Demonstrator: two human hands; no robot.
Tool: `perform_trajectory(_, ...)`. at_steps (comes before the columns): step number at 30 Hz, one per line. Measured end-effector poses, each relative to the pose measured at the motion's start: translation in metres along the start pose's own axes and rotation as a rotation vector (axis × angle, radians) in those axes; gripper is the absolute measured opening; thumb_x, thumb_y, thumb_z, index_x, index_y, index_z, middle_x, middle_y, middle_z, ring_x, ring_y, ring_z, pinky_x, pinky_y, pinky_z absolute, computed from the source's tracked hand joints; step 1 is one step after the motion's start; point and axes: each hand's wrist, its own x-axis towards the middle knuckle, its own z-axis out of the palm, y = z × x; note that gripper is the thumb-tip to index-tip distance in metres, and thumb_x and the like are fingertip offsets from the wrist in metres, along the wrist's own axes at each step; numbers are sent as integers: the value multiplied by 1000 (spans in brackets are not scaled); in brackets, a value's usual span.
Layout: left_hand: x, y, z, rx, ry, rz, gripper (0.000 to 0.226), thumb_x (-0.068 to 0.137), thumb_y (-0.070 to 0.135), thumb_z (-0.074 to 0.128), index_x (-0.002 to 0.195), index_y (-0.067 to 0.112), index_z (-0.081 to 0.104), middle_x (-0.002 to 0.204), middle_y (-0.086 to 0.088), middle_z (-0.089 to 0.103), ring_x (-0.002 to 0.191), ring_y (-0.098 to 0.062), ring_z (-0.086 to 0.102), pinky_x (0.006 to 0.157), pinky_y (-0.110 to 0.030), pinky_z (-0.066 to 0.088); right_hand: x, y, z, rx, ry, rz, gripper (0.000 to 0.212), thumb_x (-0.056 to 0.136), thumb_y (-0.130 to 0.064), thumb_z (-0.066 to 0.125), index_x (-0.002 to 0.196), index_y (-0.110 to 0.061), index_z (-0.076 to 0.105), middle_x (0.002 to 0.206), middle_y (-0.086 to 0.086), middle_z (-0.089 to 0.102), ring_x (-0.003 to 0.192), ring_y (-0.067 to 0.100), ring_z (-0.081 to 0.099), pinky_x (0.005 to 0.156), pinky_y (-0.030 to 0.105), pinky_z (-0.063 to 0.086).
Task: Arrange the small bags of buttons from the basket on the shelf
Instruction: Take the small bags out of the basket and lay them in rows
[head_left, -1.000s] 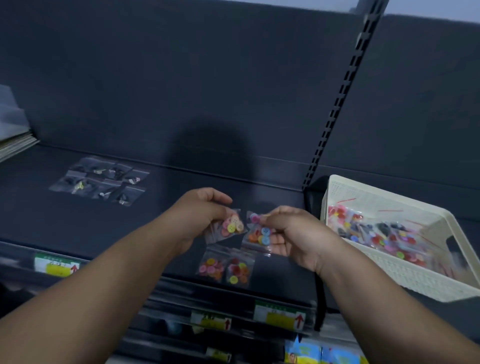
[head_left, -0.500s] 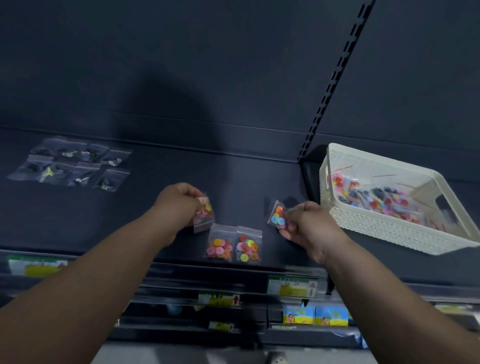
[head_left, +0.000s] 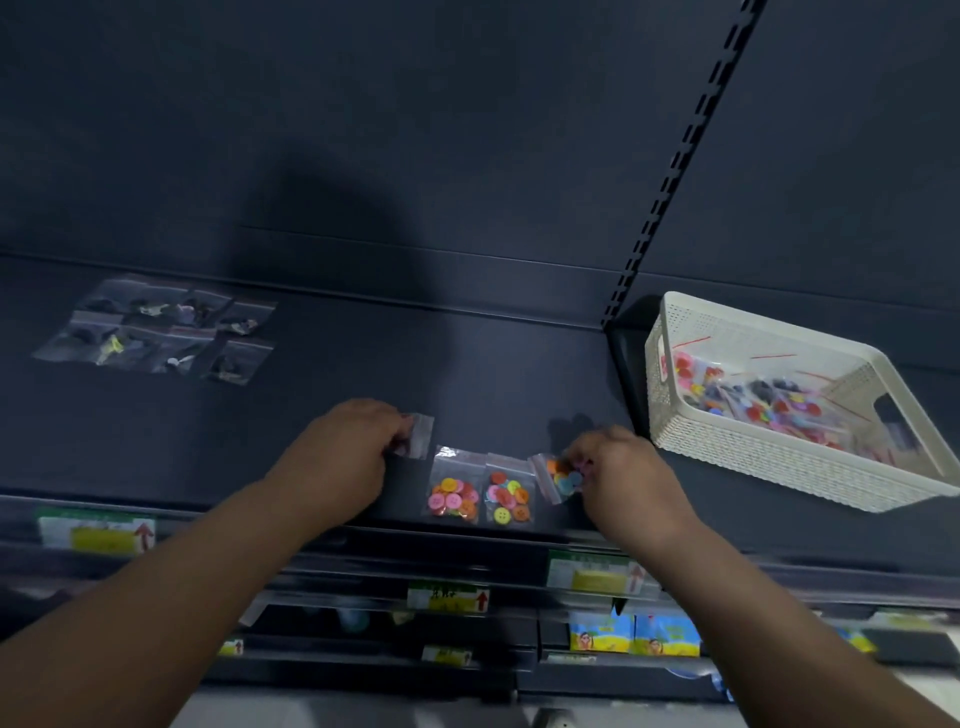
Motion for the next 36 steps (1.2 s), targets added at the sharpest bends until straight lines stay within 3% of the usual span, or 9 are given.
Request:
perform_trajectory(4, -12, -1, 5, 55, 12, -16, 29, 91, 16, 50, 114, 24, 67, 103, -4, 54, 102, -25, 46, 86, -33, 42, -8, -1, 2, 12, -5, 62, 30, 91, -21, 50, 117, -25, 62, 109, 8, 60, 100, 29, 59, 74, 28, 44)
perform_trajectory(6, -17, 1, 5, 46, 2, -10, 25, 94, 25, 50, 114, 28, 65, 97, 1, 49, 101, -21, 45, 84, -28, 39, -11, -3, 0, -15, -45, 70, 26, 93, -31, 48, 114, -24, 63, 106, 6, 66, 97, 27, 61, 72, 30, 45)
perform_trajectory(10, -24, -3, 7, -24, 84, 10, 27, 90, 10, 54, 112, 19, 67, 102, -1, 56, 103, -22, 49, 81, -26, 38, -18, -8, -2, -39, 108, 17, 21, 88, -15, 52, 102, -19, 67, 101, 7, 62, 92, 30, 57, 72, 33, 49)
perform_trajectory(14, -25, -2, 10, -42, 115, 61, 18, 89, 11, 58, 101, 16, 71, 110, 3, 61, 103, -17, 47, 84, -24, 38, -21, -3, 3, 8, -8, -137, 51, 75, 9, 50, 111, -23, 68, 107, -2, 61, 95, 26, 50, 82, 36, 49)
perform_trajectory(16, -25, -1, 11, -63, 96, 51, 13, 90, 16, 59, 94, 18, 72, 107, 6, 62, 100, -13, 46, 81, -23, 36, -24, 1, 4, 114, -10, -121, 43, 82, 5, 53, 113, -22, 69, 101, -1, 60, 97, 24, 56, 84, 33, 50)
perform_trajectory(21, -25, -1, 13, -63, 92, 33, 11, 89, 20, 62, 95, 19, 71, 102, 7, 61, 97, -11, 48, 80, -23, 37, -30, 3, -1, 111, -71, -115, 24, 95, -27, 53, 113, -25, 67, 100, 0, 57, 93, 18, 56, 80, 27, 46)
perform_trajectory(28, -30, 5, 11, -48, 93, 22, 12, 89, 27, 62, 97, 22, 69, 99, 7, 58, 98, -13, 49, 84, -28, 43, -31, -1, -5, 160, -79, -92, 16, 93, -19, 53, 92, -22, 69, 89, -8, 53, 78, 9, 48, 68, 21, 34)
perform_trajectory(36, -29, 7, 11, -29, 85, 13, 12, 88, 28, 63, 96, 23, 69, 97, 8, 57, 97, -12, 50, 79, -25, 41, -29, -8, -3, 139, -96, -33, 14, 90, -31, 59, 86, -18, 64, 81, 0, 66, 76, 17, 60, 66, 28, 47)
